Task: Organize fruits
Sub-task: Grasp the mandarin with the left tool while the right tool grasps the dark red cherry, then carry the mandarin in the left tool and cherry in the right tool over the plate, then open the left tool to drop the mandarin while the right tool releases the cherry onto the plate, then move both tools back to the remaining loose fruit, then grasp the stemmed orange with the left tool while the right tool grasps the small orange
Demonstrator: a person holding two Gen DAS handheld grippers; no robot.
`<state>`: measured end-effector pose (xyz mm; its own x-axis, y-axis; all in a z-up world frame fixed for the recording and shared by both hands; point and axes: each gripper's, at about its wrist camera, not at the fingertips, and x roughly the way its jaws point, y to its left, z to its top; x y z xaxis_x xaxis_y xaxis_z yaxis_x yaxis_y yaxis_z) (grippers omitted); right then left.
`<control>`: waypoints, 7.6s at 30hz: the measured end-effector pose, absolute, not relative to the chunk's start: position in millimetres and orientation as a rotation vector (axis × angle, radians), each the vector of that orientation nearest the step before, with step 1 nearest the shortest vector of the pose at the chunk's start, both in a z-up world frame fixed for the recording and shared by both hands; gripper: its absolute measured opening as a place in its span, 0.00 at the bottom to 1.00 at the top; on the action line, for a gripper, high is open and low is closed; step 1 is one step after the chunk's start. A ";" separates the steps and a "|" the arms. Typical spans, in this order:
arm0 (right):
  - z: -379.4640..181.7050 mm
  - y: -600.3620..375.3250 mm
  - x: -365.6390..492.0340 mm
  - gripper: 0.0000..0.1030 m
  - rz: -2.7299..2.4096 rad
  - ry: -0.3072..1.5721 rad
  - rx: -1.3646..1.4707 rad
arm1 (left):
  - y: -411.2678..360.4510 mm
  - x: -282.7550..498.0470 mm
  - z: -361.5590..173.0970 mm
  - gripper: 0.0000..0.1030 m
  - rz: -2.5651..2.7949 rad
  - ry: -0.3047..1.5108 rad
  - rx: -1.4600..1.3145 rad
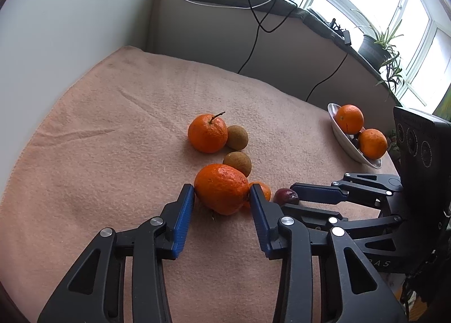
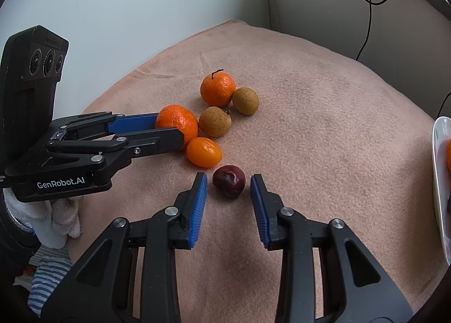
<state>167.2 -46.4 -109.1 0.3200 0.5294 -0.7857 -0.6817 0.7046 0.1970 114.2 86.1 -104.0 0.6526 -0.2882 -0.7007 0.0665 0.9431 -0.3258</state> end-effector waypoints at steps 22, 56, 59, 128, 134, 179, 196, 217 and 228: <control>-98.8 -62.2 156.8 0.25 0.794 0.915 -0.142 | 85.4 107.2 -95.7 0.35 -0.199 0.791 -0.315; -48.4 -218.8 162.4 0.25 0.513 0.788 0.029 | -25.9 157.7 -50.9 0.35 -0.433 0.727 -0.264; -48.8 -225.5 163.6 0.25 0.496 0.786 0.031 | -38.9 163.6 -47.7 0.35 -0.452 0.726 -0.251; -66.6 -236.9 178.2 0.52 0.386 0.817 -0.021 | -124.4 224.4 -56.3 0.46 -0.498 0.801 -0.076; -57.3 -234.4 168.0 0.58 0.395 0.792 -0.024 | -117.9 220.3 -51.3 0.54 -0.484 0.788 -0.086; -37.5 -190.3 127.5 0.90 0.396 0.740 -0.139 | -1.3 128.9 -32.1 0.66 -0.238 0.707 0.011; -52.7 -134.6 126.7 0.90 0.561 0.768 -0.151 | 87.8 102.9 -65.1 0.66 -0.123 0.779 -0.096; -79.3 -59.8 137.5 0.65 0.719 0.863 -0.159 | 99.5 126.4 -77.8 0.49 -0.165 0.793 -0.144; -94.1 -40.9 147.8 0.56 0.748 0.908 -0.145 | 99.5 149.7 -90.0 0.42 -0.198 0.828 -0.179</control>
<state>147.8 -40.9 -94.1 0.3851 0.5264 -0.7580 -0.6432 0.7421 0.1886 149.7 99.5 -90.0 0.6599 -0.2439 -0.7106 0.1046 0.9664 -0.2346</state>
